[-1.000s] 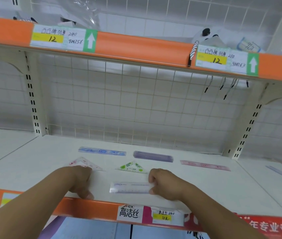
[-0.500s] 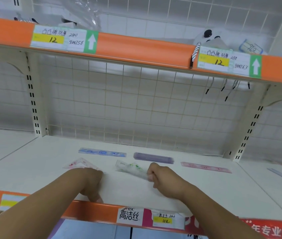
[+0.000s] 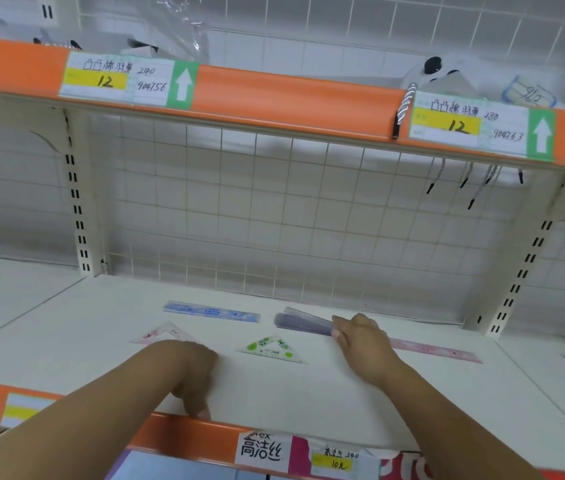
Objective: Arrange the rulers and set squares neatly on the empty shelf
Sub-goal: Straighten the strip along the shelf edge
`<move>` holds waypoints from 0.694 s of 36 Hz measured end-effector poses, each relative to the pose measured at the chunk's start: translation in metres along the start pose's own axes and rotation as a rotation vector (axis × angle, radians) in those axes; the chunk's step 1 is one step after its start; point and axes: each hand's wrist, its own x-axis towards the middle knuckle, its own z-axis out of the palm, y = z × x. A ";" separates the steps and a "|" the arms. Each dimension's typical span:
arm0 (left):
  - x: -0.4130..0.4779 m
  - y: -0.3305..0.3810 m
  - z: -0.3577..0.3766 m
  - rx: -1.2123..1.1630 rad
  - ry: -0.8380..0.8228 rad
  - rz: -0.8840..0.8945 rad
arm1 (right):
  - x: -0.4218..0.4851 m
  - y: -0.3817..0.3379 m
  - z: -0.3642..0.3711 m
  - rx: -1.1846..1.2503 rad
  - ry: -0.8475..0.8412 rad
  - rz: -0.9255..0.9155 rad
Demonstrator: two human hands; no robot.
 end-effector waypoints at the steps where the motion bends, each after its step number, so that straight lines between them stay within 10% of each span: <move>1: 0.001 0.002 0.000 -0.018 -0.011 0.006 | 0.002 0.002 0.000 -0.029 -0.002 0.010; 25: 0.008 0.007 -0.005 -0.073 -0.053 -0.007 | 0.054 0.011 0.020 0.026 -0.082 0.030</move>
